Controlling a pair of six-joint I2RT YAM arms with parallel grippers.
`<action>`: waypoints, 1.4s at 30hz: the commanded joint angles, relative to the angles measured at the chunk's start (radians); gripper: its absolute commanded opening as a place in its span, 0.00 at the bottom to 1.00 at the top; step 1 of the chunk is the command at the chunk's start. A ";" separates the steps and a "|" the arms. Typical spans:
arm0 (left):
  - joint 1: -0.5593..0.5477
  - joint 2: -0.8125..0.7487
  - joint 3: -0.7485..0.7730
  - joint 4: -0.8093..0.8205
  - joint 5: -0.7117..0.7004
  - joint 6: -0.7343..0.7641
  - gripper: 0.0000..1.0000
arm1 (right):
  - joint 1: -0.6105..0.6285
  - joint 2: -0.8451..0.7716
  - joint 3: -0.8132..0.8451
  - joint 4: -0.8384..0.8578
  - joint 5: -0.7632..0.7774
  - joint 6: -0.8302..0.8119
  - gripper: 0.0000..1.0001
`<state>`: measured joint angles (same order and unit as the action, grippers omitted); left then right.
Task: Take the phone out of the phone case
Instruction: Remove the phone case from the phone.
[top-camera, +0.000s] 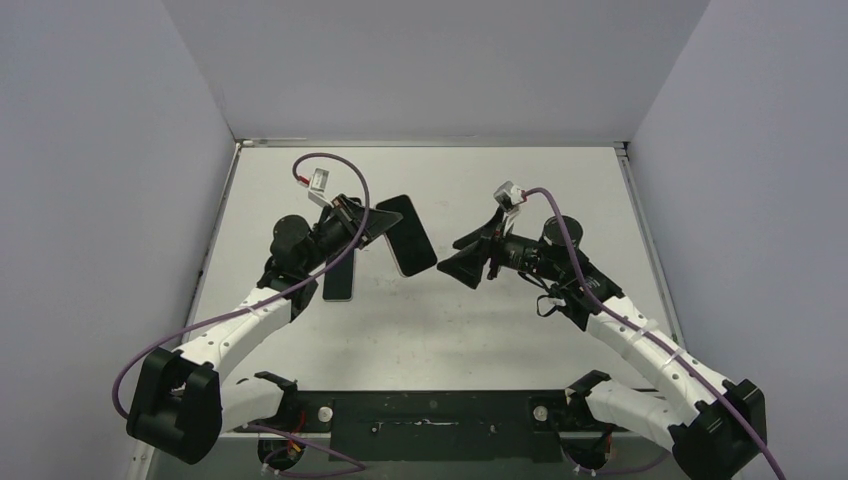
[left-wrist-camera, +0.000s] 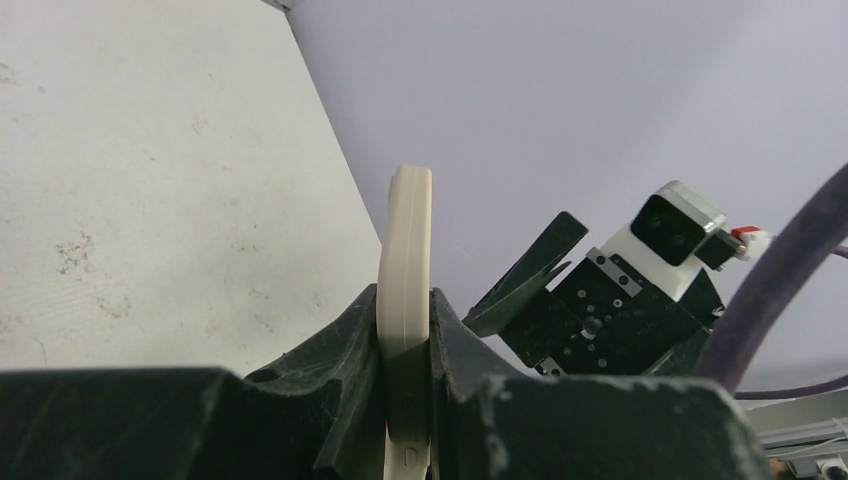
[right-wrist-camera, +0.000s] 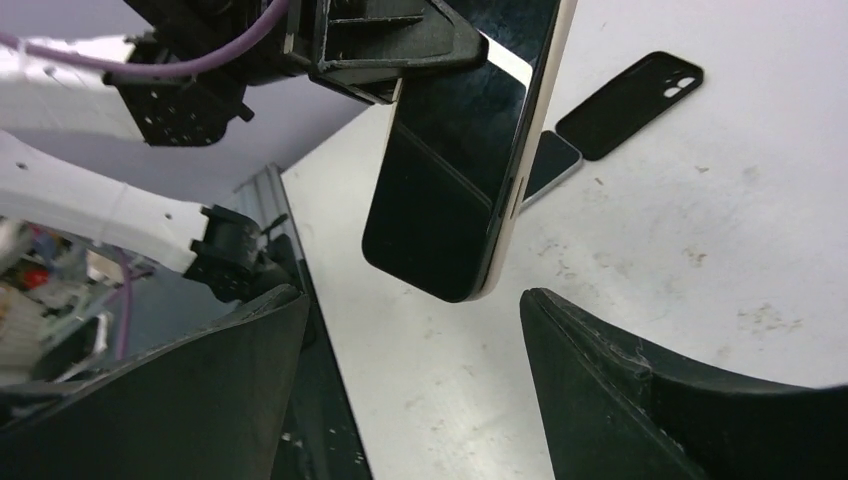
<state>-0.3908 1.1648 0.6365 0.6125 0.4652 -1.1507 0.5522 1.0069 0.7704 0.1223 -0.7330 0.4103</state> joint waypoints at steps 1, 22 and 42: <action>0.004 -0.019 0.020 0.187 -0.036 -0.067 0.00 | 0.001 0.020 -0.026 0.131 0.008 0.271 0.78; -0.015 0.004 0.017 0.278 -0.019 -0.105 0.00 | 0.012 0.093 -0.015 0.281 -0.078 0.438 0.55; -0.209 0.082 0.032 0.468 -0.034 -0.127 0.00 | 0.032 0.219 -0.002 0.554 -0.089 0.550 0.52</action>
<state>-0.5209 1.2335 0.6289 0.9142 0.3912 -1.2613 0.5682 1.1873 0.7277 0.5339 -0.8330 0.9417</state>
